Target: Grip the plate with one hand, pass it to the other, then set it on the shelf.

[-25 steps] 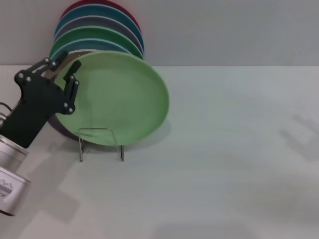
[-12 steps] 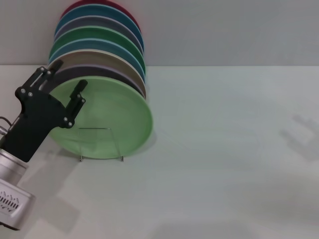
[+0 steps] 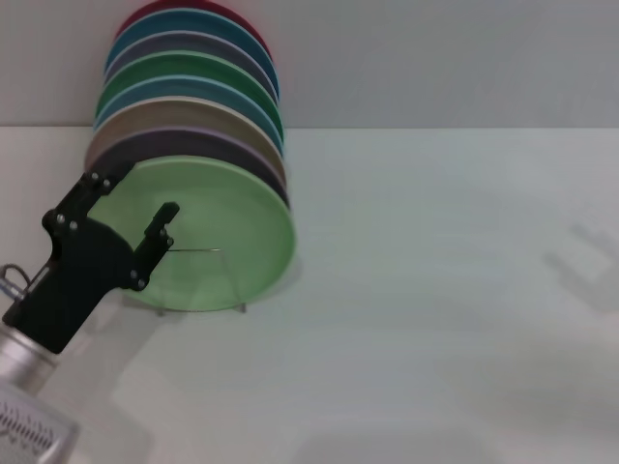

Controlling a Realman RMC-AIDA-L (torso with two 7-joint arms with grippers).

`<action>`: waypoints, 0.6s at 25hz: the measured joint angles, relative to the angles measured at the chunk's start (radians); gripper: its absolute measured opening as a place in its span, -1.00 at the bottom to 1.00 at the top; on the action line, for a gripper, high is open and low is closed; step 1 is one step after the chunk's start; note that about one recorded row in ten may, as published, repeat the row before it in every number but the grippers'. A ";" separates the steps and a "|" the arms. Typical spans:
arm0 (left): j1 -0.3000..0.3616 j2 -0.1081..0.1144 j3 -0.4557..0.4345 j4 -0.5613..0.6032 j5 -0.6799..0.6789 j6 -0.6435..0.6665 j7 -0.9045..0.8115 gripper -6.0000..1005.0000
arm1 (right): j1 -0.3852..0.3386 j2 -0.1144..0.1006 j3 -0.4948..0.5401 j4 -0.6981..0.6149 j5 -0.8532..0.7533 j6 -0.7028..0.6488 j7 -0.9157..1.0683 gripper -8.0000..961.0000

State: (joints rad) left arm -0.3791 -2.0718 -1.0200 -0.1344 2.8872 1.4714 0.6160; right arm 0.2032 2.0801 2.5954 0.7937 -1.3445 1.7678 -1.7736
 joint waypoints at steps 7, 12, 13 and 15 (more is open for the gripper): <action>0.108 0.005 0.026 -0.046 0.001 0.055 0.009 0.28 | -0.003 0.000 0.001 0.001 -0.004 -0.001 -0.002 0.57; 0.131 0.004 0.004 -0.056 -0.003 0.066 0.021 0.37 | 0.000 0.000 0.000 -0.001 -0.005 -0.004 -0.005 0.57; 0.134 0.003 -0.023 -0.058 -0.003 0.075 0.022 0.45 | 0.001 0.000 0.001 -0.001 -0.005 -0.004 -0.007 0.57; 0.142 0.000 -0.077 -0.061 -0.005 0.089 0.013 0.61 | 0.000 0.000 0.003 -0.001 -0.005 -0.004 -0.009 0.58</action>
State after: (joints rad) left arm -0.2366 -2.0723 -1.0973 -0.1954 2.8822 1.5604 0.6295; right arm 0.2037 2.0804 2.5979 0.7925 -1.3495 1.7638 -1.7830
